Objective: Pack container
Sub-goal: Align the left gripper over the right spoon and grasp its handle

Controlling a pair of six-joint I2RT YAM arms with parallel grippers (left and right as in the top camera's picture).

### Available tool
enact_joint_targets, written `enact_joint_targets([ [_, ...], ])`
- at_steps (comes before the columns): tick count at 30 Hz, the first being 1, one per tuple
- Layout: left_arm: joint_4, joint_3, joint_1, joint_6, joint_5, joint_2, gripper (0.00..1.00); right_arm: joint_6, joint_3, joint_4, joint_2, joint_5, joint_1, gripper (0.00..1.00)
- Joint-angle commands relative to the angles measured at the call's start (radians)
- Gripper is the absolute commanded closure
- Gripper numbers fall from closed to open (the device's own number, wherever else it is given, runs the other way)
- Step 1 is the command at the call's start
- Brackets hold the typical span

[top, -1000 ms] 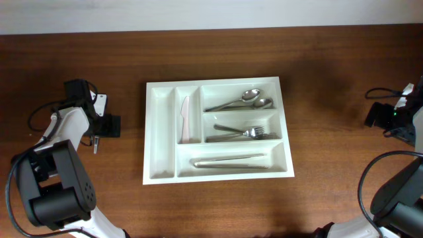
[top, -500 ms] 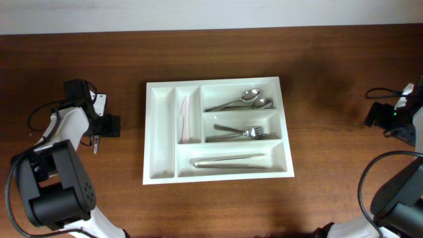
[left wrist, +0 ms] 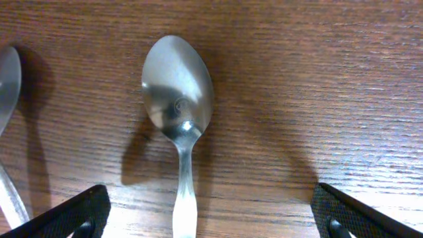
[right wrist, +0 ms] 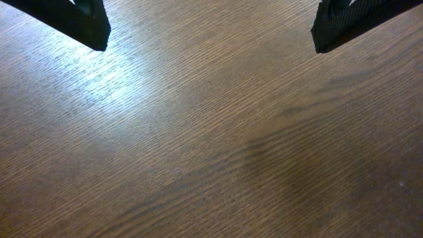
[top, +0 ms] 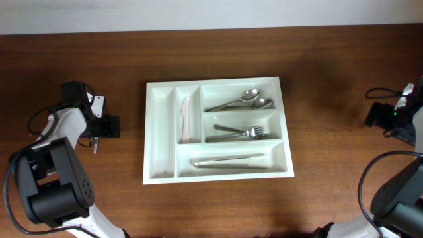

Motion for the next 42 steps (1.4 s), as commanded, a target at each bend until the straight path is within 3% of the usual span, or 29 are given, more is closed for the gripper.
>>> enact_joint_targets([
  [1,-0.001,0.0,0.005,-0.014,0.048,0.053,0.01,0.01,-0.005,0.0,-0.002,0.005,-0.005,0.01],
  [21,-0.002,0.0,0.01,-0.038,0.048,0.067,0.0,0.01,-0.005,0.0,-0.002,0.005,-0.005,0.01],
  [22,-0.002,0.0,0.01,-0.041,0.049,0.067,0.05,0.01,-0.005,0.0,-0.002,0.005,-0.005,0.01],
  [25,-0.001,0.0,0.01,-0.04,0.048,0.067,0.36,0.01,-0.005,0.0,-0.002,0.005,-0.005,0.01],
  [27,0.0,0.0,0.01,-0.04,0.048,0.067,0.49,0.009,-0.005,0.0,-0.002,0.005,-0.005,0.01],
  [34,0.023,0.0,0.01,-0.04,0.047,0.067,0.68,0.01,-0.005,0.0,-0.002,0.005,-0.005,0.01],
  [38,0.034,0.0,0.01,-0.04,0.047,0.067,0.87,0.01,-0.005,0.0,-0.002,0.005,-0.005,0.01],
  [42,0.042,0.0,0.01,-0.04,0.047,0.067,0.95,0.009,-0.005,0.0,-0.002,0.005,-0.005,0.01],
])
